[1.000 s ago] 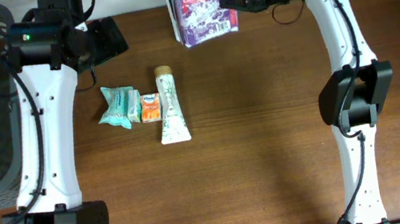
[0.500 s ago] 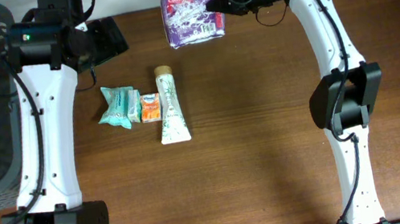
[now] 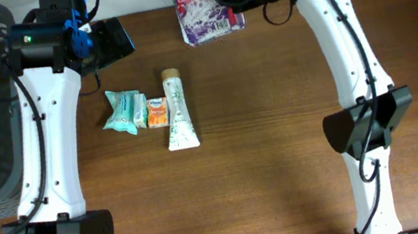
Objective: Scan the item barcode
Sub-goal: 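Lift the purple package up to the white scanner and hold it there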
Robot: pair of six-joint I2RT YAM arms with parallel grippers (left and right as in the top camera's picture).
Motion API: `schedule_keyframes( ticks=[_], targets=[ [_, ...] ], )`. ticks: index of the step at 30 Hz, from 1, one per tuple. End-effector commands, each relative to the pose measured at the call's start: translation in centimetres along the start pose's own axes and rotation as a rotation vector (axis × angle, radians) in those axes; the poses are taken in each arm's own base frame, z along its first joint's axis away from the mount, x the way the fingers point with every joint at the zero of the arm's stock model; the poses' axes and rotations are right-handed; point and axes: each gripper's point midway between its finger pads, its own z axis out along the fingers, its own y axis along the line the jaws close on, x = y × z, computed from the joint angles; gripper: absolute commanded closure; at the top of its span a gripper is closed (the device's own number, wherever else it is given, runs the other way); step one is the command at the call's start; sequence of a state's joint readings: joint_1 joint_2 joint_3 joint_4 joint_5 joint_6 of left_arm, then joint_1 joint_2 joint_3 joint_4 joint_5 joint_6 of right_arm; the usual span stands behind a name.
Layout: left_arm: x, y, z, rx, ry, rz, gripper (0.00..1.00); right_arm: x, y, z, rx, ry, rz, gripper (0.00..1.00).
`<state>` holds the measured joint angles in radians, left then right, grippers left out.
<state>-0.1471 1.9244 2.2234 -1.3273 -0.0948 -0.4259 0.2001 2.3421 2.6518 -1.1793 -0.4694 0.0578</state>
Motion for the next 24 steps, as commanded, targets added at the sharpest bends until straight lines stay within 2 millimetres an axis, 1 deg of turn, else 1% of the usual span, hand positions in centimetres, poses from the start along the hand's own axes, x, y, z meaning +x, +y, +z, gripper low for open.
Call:
schedule_keyframes(
  ticks=[1,2,3,5,6,7,8,9,10,11,13,16,20,22,24],
  targets=[
    [-0.3,0.4,0.0,-0.011,-0.009,0.010,0.01,-0.7,-1.4,-0.7,0.159,-0.026,-0.052,0.96],
    [-0.3,0.4,0.0,-0.011,-0.009,0.010,0.01,-0.7,-2.3,-0.7,0.252,-0.029,-0.061,0.96],
    [-0.3,0.4,0.0,-0.011,-0.009,0.010,0.01,-1.1,-3.8,-1.1,0.431,-0.045,-0.083,0.96],
    [-0.3,0.4,0.0,-0.011,-0.009,0.011,0.01,-2.7,-4.8,-2.6,0.716,-0.119,-0.133,0.96],
    [-0.3,0.4,0.0,-0.011,-0.009,0.010,0.01,-4.0,-4.4,-3.7,0.851,-0.187,-0.165,0.96],
    [-0.3,0.4,0.0,-0.011,-0.009,0.010,0.01,-5.0,-3.7,-4.3,0.919,-0.228,-0.208,0.96],
    [-0.3,0.4,0.0,-0.011,-0.009,0.010,0.01,-6.2,-2.8,-4.3,0.981,-0.266,-0.271,0.96],
    [-0.3,0.4,0.0,-0.011,-0.009,0.010,0.01,-6.8,-2.3,-4.0,1.007,-0.285,-0.308,0.96],
    [-0.3,0.4,0.0,-0.011,-0.009,0.010,0.01,-7.1,-2.0,-3.4,1.028,-0.297,-0.332,0.96],
    [-0.3,0.4,0.0,-0.011,-0.009,0.010,0.01,-7.2,-2.3,-2.6,1.052,-0.298,-0.346,0.96],
    [-0.3,0.4,0.0,-0.011,-0.009,0.010,0.01,-7.1,-3.2,-1.1,1.095,-0.281,-0.378,0.96],
    [-0.3,0.4,0.0,-0.011,-0.009,0.010,0.01,-6.9,-4.2,1.9,1.095,-0.290,-0.387,0.96],
    [-0.3,0.4,0.0,-0.011,-0.009,0.010,0.01,-6.2,-3.7,5.6,1.078,-0.297,-0.410,0.96],
    [-0.3,0.4,0.0,-0.011,-0.009,0.010,0.01,-6.0,-3.4,6.7,1.071,-0.296,-0.427,0.96],
    [-0.3,0.4,0.0,-0.011,-0.009,0.011,0.01,-5.3,-3.4,8.3,1.068,-0.278,-0.452,0.96]
  ],
)
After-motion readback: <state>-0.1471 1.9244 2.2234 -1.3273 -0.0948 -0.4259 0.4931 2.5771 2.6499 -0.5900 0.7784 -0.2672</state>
